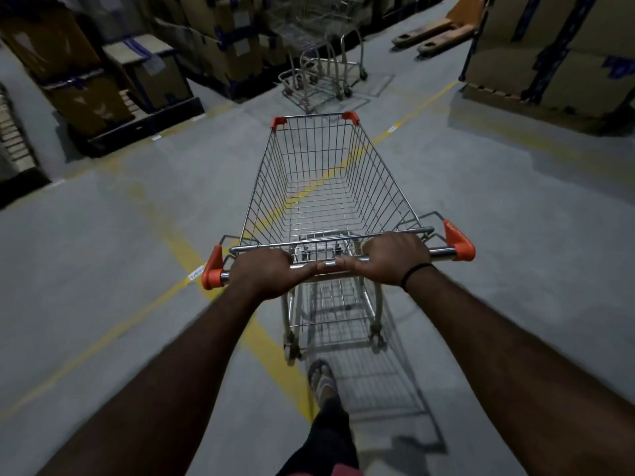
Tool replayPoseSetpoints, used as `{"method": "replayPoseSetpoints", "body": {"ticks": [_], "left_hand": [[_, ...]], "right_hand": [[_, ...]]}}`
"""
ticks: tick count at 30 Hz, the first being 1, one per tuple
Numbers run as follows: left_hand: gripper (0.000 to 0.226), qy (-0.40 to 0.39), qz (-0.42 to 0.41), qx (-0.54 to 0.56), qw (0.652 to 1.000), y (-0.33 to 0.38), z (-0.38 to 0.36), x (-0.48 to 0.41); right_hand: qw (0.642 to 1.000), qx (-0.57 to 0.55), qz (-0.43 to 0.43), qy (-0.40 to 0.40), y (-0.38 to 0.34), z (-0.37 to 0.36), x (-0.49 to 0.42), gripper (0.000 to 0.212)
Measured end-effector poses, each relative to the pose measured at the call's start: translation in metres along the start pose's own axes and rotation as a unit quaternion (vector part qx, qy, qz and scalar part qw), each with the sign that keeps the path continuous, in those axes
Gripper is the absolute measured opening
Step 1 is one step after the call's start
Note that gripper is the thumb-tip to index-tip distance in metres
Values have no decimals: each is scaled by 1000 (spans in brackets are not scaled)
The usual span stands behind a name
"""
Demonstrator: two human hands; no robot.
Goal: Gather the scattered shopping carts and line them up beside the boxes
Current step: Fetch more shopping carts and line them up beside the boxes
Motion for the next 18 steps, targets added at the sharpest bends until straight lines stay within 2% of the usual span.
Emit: {"method": "replayPoseSetpoints", "body": {"ticks": [6,12,18], "left_hand": [[110,3,4,10,1000,-7,20,-112],[96,-21,-12,40,999,-11,47,-221],[103,-29,-9,31,999,-14,65,-318]], "right_hand": [[1000,10,-7,-4,49,-7,-100,93],[1000,0,-15,4,99,-17,-200,101],[1000,5,-14,7,145,-28,-289,100]]}}
Point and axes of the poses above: each hand's wrist, its own x-axis away from the middle knuckle, its own z-axis out of the back of the hand, y = z × x, the point moved 1 cm from there along -x, towards the middle knuckle, and after that the axes turned 13 degrees about x, right-handed, at the moved point
